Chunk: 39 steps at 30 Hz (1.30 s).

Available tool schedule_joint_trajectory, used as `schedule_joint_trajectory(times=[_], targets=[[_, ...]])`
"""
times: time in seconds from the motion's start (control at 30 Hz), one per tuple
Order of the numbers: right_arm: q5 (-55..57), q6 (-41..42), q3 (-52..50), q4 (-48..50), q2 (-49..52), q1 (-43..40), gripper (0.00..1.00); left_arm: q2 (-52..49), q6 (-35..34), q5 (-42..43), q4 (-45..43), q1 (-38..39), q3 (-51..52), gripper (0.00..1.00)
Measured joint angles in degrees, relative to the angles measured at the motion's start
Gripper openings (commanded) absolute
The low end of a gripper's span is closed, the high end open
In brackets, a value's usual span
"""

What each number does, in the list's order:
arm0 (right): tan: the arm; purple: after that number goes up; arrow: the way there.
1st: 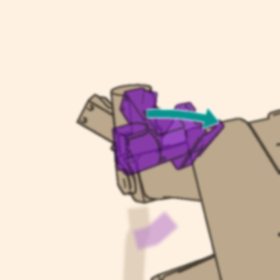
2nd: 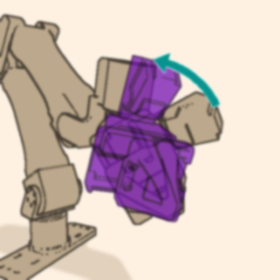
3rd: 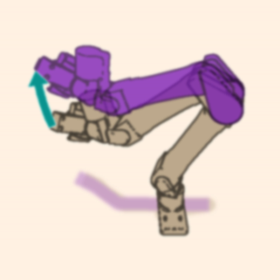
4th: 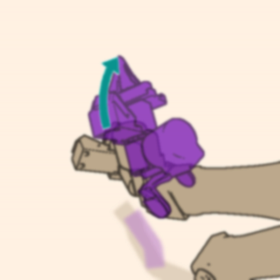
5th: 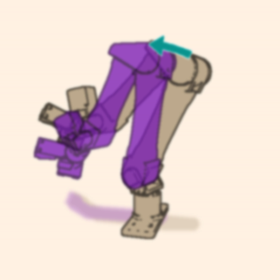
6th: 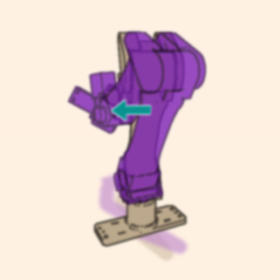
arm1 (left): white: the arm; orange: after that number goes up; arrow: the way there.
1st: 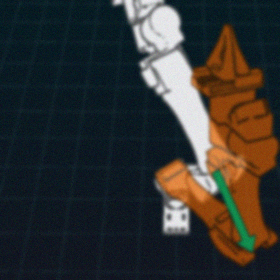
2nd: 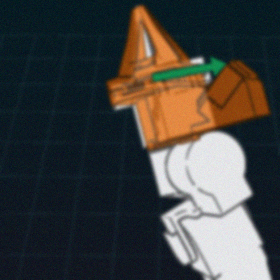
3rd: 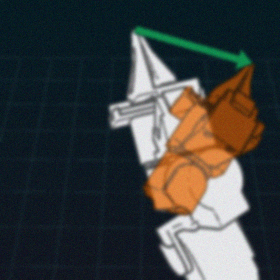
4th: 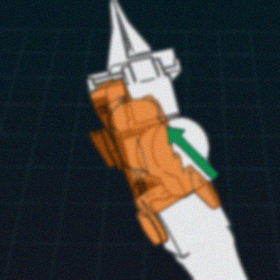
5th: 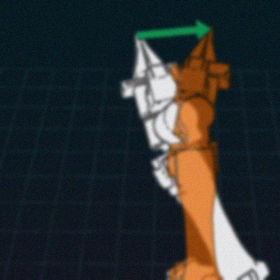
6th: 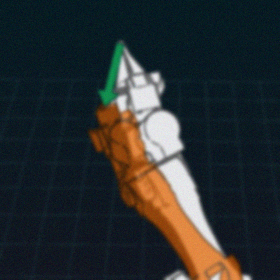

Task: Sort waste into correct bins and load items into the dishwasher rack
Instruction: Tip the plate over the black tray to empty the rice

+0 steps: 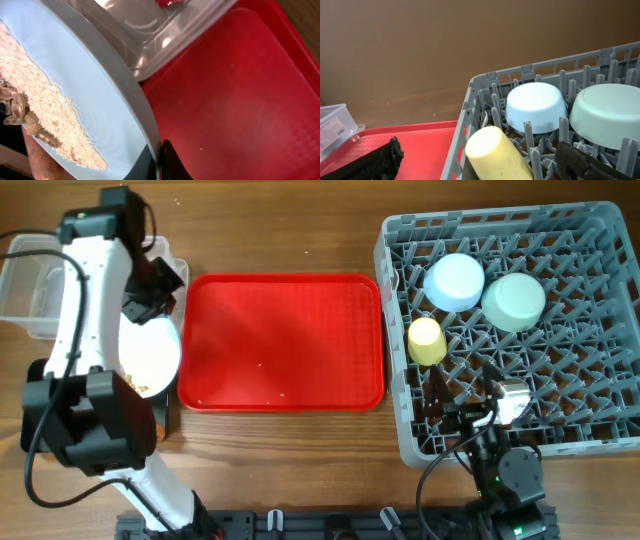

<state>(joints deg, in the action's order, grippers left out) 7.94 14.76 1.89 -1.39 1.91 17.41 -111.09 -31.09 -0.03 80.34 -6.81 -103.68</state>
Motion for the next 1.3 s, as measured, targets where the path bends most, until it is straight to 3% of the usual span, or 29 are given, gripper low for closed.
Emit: schedule_joint_trajectory(times=[0.5, 0.9, 1.13, 1.3], targets=[[0.00, 0.00, 0.00, 0.00, 0.02, 0.00, 1.00, 9.49, 2.36, 10.25, -4.11, -7.85, 1.38, 0.04], [0.00, 0.00, 0.00, 0.00, 0.02, 0.00, 1.00, 27.17, 6.14, 21.77, -22.56, -16.90, 27.34, 0.04], [0.00, 0.00, 0.00, 0.00, 0.02, 0.00, 1.00, 46.10, 7.52, 28.61, -27.47, -25.49, 38.23, 0.04], [0.00, 0.00, 0.00, 0.00, 0.00, 0.00, 1.00, 52.83, 10.21, 38.66, -33.59, -31.98, 48.11, 0.04]])
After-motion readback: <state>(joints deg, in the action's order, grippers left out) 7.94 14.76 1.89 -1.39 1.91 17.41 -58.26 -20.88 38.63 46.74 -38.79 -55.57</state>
